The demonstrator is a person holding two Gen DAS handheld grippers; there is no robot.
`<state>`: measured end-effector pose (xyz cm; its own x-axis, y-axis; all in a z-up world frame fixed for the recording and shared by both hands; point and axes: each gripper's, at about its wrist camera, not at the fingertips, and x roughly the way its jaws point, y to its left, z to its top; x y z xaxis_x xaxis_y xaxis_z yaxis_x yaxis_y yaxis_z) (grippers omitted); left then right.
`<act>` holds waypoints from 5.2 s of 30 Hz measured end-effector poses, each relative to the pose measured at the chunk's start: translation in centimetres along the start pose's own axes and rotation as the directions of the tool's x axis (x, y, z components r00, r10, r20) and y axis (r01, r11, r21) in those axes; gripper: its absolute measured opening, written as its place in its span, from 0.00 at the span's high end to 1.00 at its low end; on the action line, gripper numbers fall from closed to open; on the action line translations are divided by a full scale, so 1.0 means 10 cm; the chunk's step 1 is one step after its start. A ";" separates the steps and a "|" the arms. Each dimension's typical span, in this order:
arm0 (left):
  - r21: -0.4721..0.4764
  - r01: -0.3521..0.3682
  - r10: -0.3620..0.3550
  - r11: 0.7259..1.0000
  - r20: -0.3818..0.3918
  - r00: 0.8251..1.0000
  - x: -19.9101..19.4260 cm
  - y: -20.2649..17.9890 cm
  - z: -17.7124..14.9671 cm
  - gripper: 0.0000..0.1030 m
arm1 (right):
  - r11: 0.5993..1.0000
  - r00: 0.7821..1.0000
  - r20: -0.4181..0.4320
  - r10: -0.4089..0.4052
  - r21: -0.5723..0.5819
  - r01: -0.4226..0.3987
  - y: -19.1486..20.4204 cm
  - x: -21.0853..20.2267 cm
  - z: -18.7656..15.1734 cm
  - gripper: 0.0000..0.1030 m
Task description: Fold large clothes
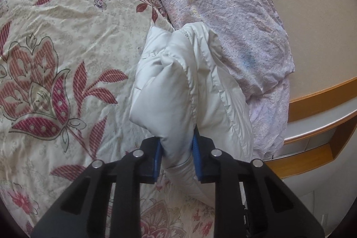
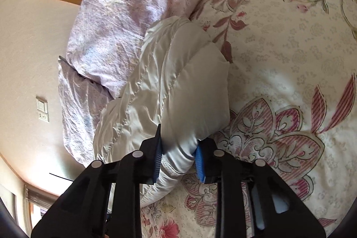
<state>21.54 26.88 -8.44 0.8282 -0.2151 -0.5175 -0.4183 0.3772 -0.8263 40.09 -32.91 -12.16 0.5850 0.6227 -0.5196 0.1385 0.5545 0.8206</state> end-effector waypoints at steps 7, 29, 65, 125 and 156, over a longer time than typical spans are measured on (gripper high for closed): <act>0.037 0.015 -0.017 0.999 0.044 0.999 -0.28 -0.06 0.03 0.81 | 0.996 0.999 -0.018 0.044 -0.071 -0.045 0.24 -0.20 -0.13 0.79; -0.019 -0.069 0.071 0.997 0.112 0.991 -1.66 0.78 -0.55 0.70 | 0.954 0.989 -0.131 -0.067 -0.297 0.026 0.27 -0.86 -1.37 0.65; 0.041 -0.035 0.028 0.999 0.149 0.988 -1.43 0.71 -0.48 0.25 | 0.499 0.982 0.079 -0.173 -0.852 0.157 2.04 0.03 -2.47 0.36; 0.016 0.144 -0.145 0.989 0.120 0.982 -1.20 0.76 -0.19 0.52 | 0.460 0.946 0.023 -0.324 -0.870 0.179 1.71 0.55 -2.58 0.27; 0.746 -0.085 -0.127 0.661 0.222 0.967 -1.48 -1.19 -1.00 0.61 | 0.450 0.932 0.055 -0.360 -0.864 0.225 1.72 0.60 -2.61 0.27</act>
<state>10.49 16.56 6.85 0.9365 -0.0555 -0.3462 -0.0686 0.9393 -0.3362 25.14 -5.21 -7.44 0.5389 0.3505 -0.7660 -0.4969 0.8666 0.0470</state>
